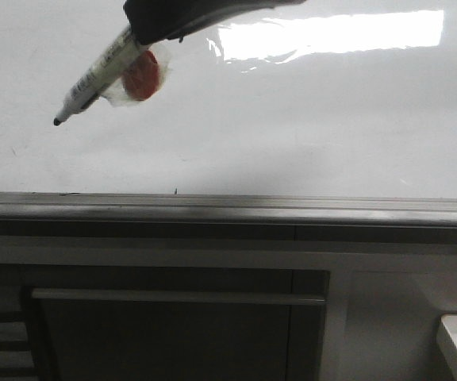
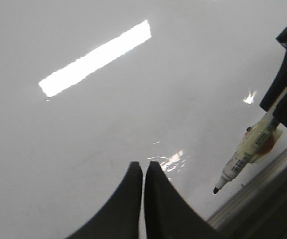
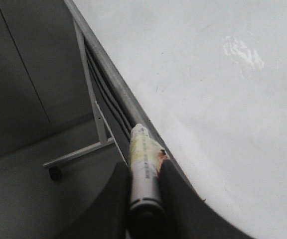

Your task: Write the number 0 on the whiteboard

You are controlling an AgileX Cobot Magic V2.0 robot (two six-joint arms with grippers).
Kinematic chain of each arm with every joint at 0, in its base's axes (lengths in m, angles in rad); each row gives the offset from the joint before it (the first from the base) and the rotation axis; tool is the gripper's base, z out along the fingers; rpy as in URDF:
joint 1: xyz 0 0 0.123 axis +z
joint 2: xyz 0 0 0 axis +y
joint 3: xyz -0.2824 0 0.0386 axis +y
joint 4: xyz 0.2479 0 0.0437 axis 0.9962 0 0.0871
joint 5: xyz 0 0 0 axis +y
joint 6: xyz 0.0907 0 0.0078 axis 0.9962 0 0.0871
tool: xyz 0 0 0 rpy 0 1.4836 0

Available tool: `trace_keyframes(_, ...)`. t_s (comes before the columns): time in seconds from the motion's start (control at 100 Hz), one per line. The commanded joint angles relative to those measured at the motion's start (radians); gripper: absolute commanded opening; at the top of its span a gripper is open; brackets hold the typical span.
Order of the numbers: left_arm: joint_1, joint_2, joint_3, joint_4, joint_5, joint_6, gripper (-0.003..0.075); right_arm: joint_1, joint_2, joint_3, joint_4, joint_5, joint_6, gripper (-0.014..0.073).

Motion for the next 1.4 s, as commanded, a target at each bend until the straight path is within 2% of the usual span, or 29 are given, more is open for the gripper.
trace_keyframes(0.0, 0.041, 0.006, -0.032, 0.006, -0.1, -0.019, -0.002, -0.006, -0.013, -0.032, 0.019, -0.069, -0.01, -0.0069)
trace_keyframes(0.13, 0.098, 0.006, -0.032, 0.006, -0.157, -0.019, -0.002, -0.006, -0.013, -0.032, 0.021, -0.099, -0.01, -0.0064)
trace_keyframes(0.34, 0.154, 0.006, -0.032, -0.025, -0.162, -0.019, -0.002, -0.036, -0.013, -0.032, 0.021, -0.137, -0.01, -0.0065)
trace_keyframes(0.6, 0.157, 0.006, -0.032, -0.03, -0.202, -0.019, -0.002, -0.073, -0.013, -0.034, 0.034, -0.198, -0.01, -0.0065)
trace_keyframes(0.85, 0.157, 0.028, -0.032, -0.03, -0.212, -0.019, -0.002, -0.108, 0.036, -0.08, 0.034, -0.117, -0.01, -0.0065)
trace_keyframes(1.11, 0.157, 0.036, -0.032, -0.03, -0.239, -0.019, -0.002, -0.124, 0.097, -0.134, 0.034, -0.112, -0.01, -0.0065)
trace_keyframes(1.39, 0.157, 0.036, -0.032, -0.03, -0.239, -0.019, -0.002, -0.195, 0.117, -0.214, 0.034, -0.114, -0.01, -0.0065)
